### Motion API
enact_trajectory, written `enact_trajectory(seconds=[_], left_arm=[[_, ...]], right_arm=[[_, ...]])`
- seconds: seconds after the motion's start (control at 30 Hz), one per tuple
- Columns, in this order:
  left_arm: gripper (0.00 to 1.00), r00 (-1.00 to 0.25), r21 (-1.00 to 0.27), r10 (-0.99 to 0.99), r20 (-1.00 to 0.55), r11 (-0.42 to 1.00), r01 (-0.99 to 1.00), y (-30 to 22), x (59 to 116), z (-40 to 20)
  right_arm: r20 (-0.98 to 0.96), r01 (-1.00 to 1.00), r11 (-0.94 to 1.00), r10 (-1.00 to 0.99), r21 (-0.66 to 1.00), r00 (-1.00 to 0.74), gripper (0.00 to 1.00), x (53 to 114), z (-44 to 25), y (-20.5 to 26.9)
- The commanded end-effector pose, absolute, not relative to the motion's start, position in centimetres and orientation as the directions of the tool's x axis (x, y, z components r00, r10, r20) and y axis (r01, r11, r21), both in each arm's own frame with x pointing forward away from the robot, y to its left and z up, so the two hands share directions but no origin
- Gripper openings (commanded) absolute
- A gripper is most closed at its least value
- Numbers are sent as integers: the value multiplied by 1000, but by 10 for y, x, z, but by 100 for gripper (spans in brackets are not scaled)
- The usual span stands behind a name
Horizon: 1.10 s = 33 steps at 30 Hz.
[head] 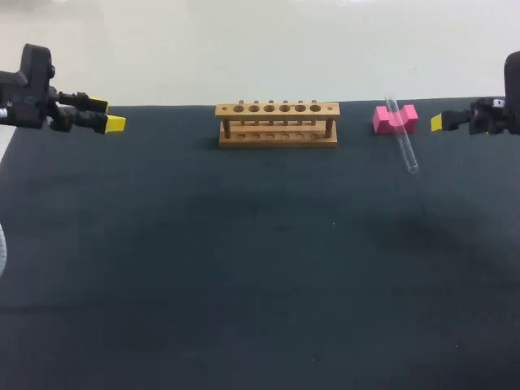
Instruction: Grasp the test tube, adjust it, and insert it.
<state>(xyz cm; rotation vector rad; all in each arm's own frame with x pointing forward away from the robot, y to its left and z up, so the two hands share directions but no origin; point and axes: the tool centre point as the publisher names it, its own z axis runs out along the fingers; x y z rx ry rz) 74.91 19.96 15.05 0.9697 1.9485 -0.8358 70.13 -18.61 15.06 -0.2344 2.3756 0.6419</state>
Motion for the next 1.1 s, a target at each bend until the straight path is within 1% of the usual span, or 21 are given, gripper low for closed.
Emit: enact_trajectory(seconds=[0.03,0.33,0.7,0.93,1.1], left_arm=[[100,-235,-191,245,-941,191,963,194,768,135],[100,-155,-115,234,-960,174,978,184,795,117],[100,-131,-101,224,-966,143,985,175,805,117],[100,-133,-94,217,-967,179,979,175,804,119],[100,-132,-76,220,-967,243,967,171,805,118]], right_arm=[[-641,-322,866,-1,384,-768,100,701,151,-186],[-641,-322,866,-1,384,-768,100,701,151,-186],[-641,-322,866,-1,384,-768,100,701,151,-186],[-641,-322,866,-1,384,-768,100,701,151,-186],[-641,-322,866,-1,384,-768,100,701,151,-186]])
